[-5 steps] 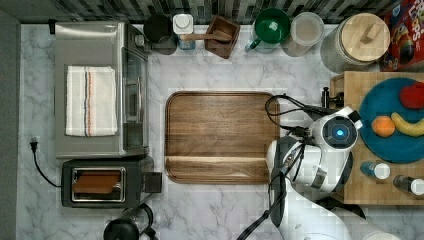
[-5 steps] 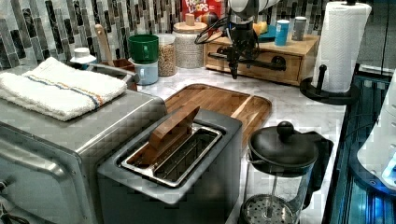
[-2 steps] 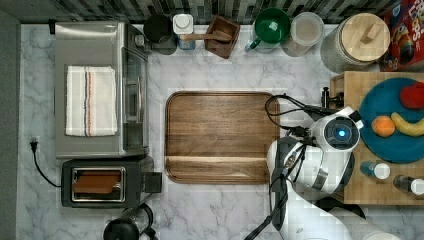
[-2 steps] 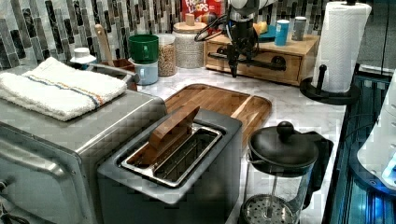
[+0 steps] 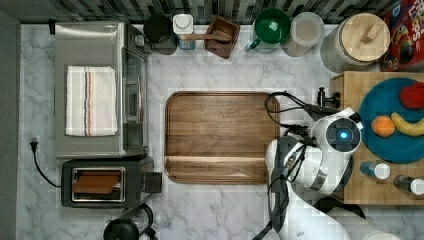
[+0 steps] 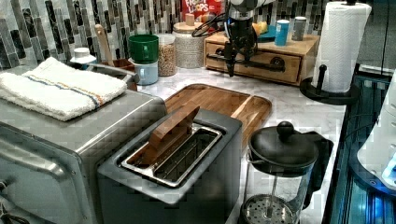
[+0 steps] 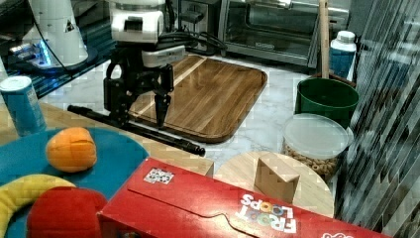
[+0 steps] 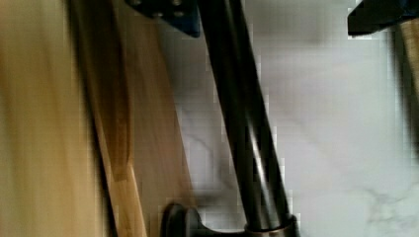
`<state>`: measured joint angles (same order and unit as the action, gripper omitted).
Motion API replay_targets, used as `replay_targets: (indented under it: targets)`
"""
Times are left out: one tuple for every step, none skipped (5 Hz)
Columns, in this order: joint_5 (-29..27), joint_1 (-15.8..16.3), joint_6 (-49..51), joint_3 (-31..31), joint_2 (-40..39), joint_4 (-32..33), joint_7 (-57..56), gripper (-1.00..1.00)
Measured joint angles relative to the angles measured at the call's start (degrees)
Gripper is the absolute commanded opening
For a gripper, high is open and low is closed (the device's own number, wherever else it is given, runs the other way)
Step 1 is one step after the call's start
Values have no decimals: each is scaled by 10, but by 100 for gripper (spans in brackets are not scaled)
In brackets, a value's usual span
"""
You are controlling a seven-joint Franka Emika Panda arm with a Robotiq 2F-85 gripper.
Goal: Open the drawer.
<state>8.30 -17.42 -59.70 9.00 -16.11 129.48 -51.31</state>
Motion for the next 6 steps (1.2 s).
replay_targets:
  targets:
    - [0, 19, -12, -11, 12, 24, 16, 100]
    - [0, 52, -16, -21, 20, 38, 94, 100]
    - [0, 87, -15, -38, 28, 48, 185, 100]
    - [-1, 110, -13, -66, 33, 55, 217, 100]
    - [17, 126, -14, -85, 41, 60, 228, 100]
    - [10, 114, -13, -82, 49, 66, 240, 100]
